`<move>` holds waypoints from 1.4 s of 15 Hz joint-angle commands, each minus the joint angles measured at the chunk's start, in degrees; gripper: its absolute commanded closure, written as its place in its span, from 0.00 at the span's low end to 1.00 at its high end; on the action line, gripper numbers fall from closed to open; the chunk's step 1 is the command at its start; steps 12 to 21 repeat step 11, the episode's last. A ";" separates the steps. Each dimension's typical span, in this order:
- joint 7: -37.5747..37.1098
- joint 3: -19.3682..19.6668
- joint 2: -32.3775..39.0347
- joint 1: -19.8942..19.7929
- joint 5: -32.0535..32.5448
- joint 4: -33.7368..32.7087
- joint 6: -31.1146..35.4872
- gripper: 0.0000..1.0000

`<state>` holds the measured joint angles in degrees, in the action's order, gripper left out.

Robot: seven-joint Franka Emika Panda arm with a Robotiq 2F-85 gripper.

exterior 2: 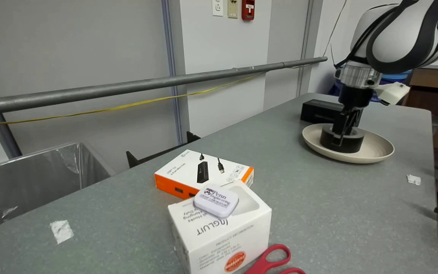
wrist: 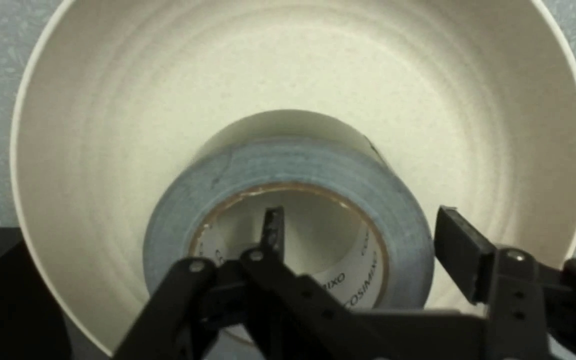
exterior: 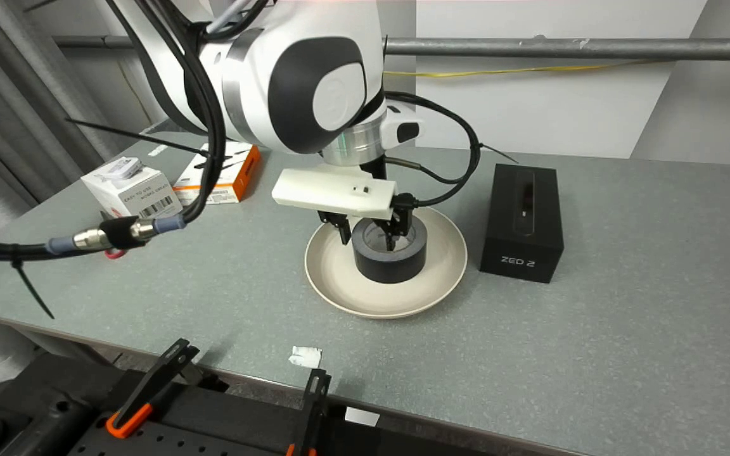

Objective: Pick the tape and put it on the plate

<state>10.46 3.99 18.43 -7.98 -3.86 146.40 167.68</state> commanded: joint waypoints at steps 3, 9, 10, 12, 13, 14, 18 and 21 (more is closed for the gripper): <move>2.83 -3.66 -5.12 -4.71 -1.50 3.67 2.18 0.00; 1.45 -3.42 -4.36 -4.10 -1.02 1.98 0.70 0.00; 1.46 -3.43 -4.38 -4.10 -1.02 2.02 0.70 0.00; 1.47 -3.44 -4.38 -4.10 -1.03 2.05 0.70 0.00; 1.47 -3.44 -4.38 -4.10 -1.03 2.05 0.70 0.00; 1.47 -3.44 -4.38 -4.10 -1.03 2.05 0.70 0.00; 1.47 -3.44 -4.38 -4.10 -1.03 2.05 0.70 0.00; 1.47 -3.44 -4.38 -4.10 -1.03 2.05 0.70 0.00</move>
